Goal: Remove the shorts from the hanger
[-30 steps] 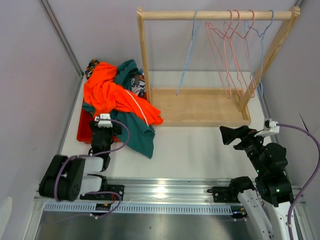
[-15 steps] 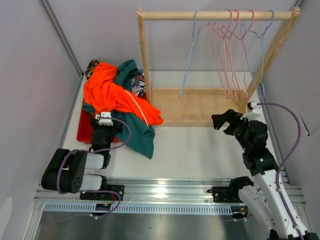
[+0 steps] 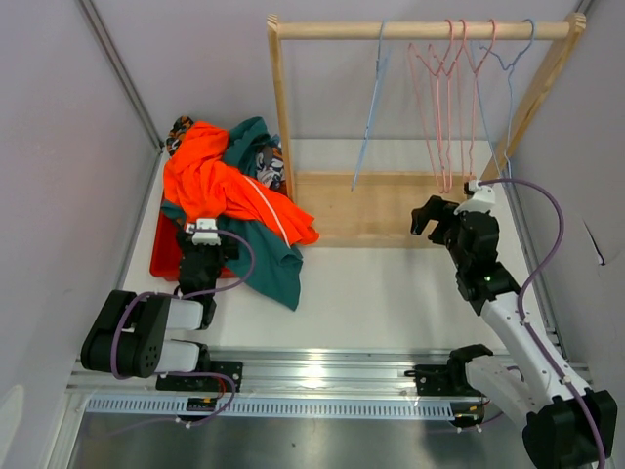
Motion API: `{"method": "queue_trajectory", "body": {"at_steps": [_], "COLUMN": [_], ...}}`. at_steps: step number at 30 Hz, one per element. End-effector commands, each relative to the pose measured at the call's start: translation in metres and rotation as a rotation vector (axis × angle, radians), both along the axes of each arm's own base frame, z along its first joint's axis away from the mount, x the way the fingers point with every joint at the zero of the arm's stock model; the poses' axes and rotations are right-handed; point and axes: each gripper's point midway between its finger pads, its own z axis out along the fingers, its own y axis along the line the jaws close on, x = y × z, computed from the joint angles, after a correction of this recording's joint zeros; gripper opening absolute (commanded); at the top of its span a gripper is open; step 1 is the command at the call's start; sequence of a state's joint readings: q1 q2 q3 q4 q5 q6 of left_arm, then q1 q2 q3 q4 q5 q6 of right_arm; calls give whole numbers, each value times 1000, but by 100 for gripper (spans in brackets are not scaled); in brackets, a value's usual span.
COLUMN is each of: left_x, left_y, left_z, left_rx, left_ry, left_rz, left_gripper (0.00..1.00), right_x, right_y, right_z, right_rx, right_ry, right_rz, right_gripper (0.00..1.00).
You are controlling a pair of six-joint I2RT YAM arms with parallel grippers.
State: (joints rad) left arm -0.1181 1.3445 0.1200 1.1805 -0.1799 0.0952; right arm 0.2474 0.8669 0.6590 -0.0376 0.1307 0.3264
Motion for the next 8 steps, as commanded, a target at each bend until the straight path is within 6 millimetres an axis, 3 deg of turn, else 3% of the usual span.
{"method": "queue_trajectory", "body": {"at_steps": [1,8], "left_x": [9,9], "left_y": [1,1], "left_z": [26,25], "left_rx": [-34,-34], "left_ry": [-88,-87], "left_rz": [6,6], "left_gripper": [99,99], "right_x": [16,18], "right_y": [-5,-7], "right_z": [33,33], "right_rx": [-21,-38], "right_ry": [-108,-125], "right_rz": [-35,-45], "right_gripper": [99,99]}}
